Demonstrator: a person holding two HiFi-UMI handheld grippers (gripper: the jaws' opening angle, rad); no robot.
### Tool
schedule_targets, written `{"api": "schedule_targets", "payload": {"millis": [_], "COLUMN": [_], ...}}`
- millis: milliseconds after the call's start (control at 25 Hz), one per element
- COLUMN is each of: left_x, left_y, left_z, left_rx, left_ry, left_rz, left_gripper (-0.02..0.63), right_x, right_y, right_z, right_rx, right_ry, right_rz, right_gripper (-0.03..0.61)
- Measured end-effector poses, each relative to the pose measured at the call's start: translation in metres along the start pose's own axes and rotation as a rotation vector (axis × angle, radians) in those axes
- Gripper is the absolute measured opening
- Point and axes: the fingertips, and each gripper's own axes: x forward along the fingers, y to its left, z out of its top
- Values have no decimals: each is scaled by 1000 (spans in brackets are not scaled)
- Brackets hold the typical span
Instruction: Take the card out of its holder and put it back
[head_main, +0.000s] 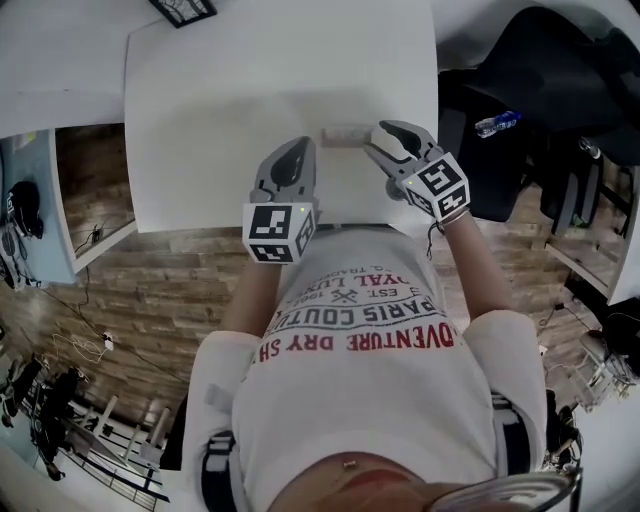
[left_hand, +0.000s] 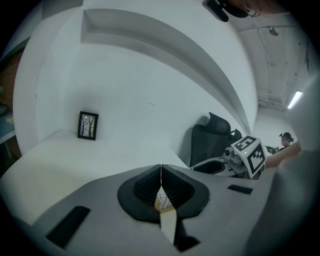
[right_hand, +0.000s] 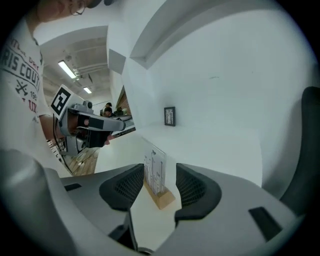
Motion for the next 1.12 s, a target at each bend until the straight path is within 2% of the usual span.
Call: {"api": "schedule_targets", "payload": {"millis": [120, 400, 520, 640, 840, 1120], "left_x": [4, 9, 10, 7, 9, 6], "left_y": [3, 7, 5, 7, 8, 12], "left_z": [-7, -23, -26, -30, -35, -37], "left_rx": [-8, -25, -25, -22, -29, -29], "left_ry": [17, 61, 70, 85, 99, 106], "left_rz": [24, 66, 66, 75, 89, 104], "left_gripper": [25, 25, 25, 25, 25, 25], "right_x": [7, 24, 27, 29, 33, 30], "right_y": [-3, 8, 13, 18, 13, 14], "right_z": [-2, -7, -11, -12, -15, -15], "right_rx": [-40, -204, -250, -279, -310, -338], "right_ry": [29, 114, 155, 170, 173, 174], "right_rz": [104, 322, 399, 452, 493, 597], "right_gripper": [193, 192, 150, 113, 46, 37]}}
